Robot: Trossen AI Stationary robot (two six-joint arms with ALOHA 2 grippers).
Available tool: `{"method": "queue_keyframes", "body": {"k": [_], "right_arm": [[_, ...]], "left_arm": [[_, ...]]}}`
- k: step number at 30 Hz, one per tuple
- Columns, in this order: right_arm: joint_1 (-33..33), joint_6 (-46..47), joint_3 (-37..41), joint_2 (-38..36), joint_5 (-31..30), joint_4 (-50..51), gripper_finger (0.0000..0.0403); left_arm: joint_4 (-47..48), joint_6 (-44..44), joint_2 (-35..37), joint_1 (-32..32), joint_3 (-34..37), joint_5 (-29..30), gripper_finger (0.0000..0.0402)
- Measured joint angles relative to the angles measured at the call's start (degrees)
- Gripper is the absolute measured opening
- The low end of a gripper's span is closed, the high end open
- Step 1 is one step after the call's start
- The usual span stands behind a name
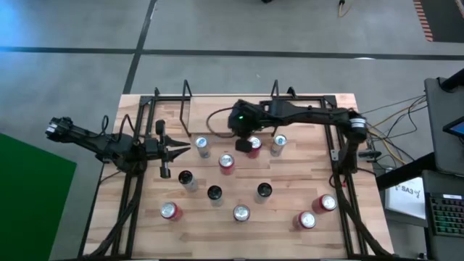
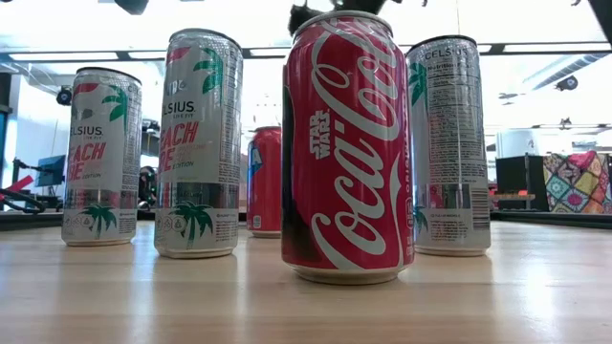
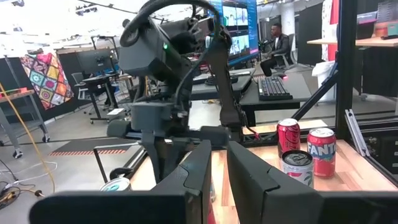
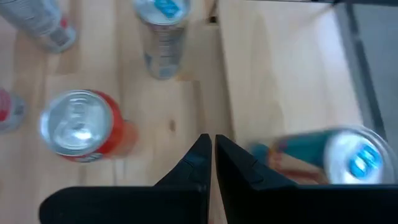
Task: Place canned beverage on shelf
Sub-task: Put the bottom right blue soda can on the shelf
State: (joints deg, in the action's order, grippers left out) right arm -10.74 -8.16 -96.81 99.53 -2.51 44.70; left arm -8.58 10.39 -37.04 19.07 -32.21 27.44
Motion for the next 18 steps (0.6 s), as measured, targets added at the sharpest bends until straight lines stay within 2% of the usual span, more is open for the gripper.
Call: {"method": "queue_keyframes", "body": {"k": [5,9,13,18], "right_arm": [[-2.2,4.7,11.6,-7.1,-3.7,-8.8,0.0012],[-3.3,6.5,18.3,-9.9,-5.0,-14.8,0.0012],[-3.3,6.7,21.9,-10.0,-5.0,-18.1,0.0012],[-3.4,7.1,22.2,-9.1,-6.3,-19.0,0.0012]], "left_arm": [[-0.1,0.1,-0.1,0.0,0.0,0.0,0.0037],[-0.2,0.6,-0.1,0.0,0.0,0.0,0.0037],[-0.2,0.8,-0.1,0.0,0.0,0.0,0.0037],[-0.2,1.1,-0.2,0.0,0.0,0.0,0.0037]]}}
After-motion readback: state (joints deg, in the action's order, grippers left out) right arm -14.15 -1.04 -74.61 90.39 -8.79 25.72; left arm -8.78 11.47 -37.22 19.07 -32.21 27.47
